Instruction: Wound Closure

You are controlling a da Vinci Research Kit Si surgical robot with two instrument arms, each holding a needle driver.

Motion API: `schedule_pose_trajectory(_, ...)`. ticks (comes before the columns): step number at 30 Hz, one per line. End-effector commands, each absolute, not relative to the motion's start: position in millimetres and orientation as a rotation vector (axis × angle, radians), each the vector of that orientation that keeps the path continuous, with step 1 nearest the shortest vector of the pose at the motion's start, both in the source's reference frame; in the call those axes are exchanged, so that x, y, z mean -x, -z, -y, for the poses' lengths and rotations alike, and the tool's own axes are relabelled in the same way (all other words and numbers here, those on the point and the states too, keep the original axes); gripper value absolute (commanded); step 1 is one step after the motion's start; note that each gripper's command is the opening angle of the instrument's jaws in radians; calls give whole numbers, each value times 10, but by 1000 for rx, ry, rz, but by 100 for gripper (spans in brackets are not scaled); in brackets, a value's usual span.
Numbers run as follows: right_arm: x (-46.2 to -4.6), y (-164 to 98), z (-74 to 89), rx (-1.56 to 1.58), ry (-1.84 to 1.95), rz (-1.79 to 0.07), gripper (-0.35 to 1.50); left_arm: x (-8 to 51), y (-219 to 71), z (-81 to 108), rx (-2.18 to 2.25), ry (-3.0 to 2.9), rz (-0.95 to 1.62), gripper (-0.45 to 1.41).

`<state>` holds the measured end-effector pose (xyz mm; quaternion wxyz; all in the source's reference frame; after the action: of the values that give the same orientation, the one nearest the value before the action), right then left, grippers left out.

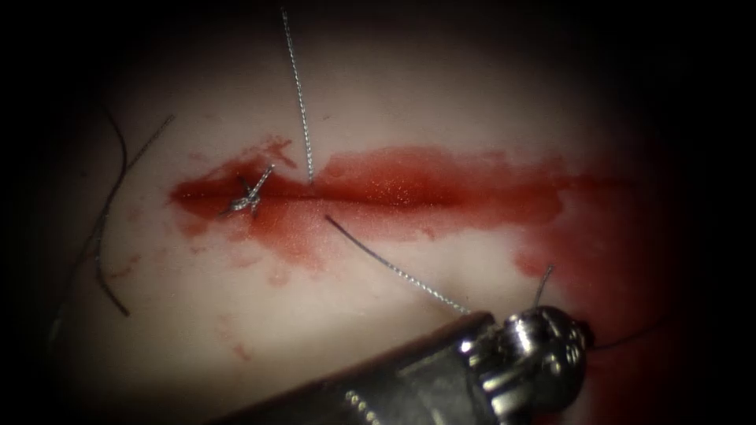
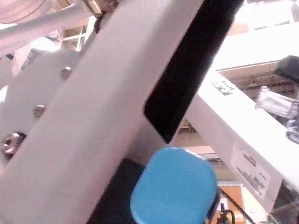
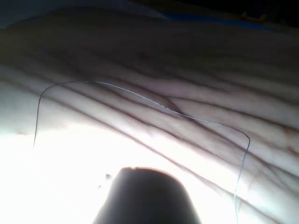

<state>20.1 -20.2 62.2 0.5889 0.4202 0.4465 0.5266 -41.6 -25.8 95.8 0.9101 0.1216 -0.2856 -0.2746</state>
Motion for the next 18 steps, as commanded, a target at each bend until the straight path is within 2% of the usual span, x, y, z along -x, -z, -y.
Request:
schedule_pose_trajectory(1,-209,-622,190,-975,-1222,-1047,108,424,-956,245,-240,574,607,-37)
schedule_pose_trajectory(2,-209,-622,190,-975,-1222,-1047,108,427,-956,245,-224,550,627,14)
schedule_pose_trajectory(3,-209,-622,190,-975,-1222,-1047,108,429,-956,245,-212,538,640,37)
schedule_pose_trajectory(5,-209,-623,190,-974,-1221,-1048,108,434,-955,246,-197,537,660,63)
schedule_pose_trajectory(8,-210,-624,191,-973,-1221,-1049,108,443,-957,247,-211,540,665,81)
schedule_pose_trajectory(14,-213,-624,193,-971,-1220,-1050,108,454,-952,243,-214,550,724,93)
schedule_pose_trajectory(18,-214,-626,194,-968,-1219,-1052,108,463,-957,245,-234,543,731,83)
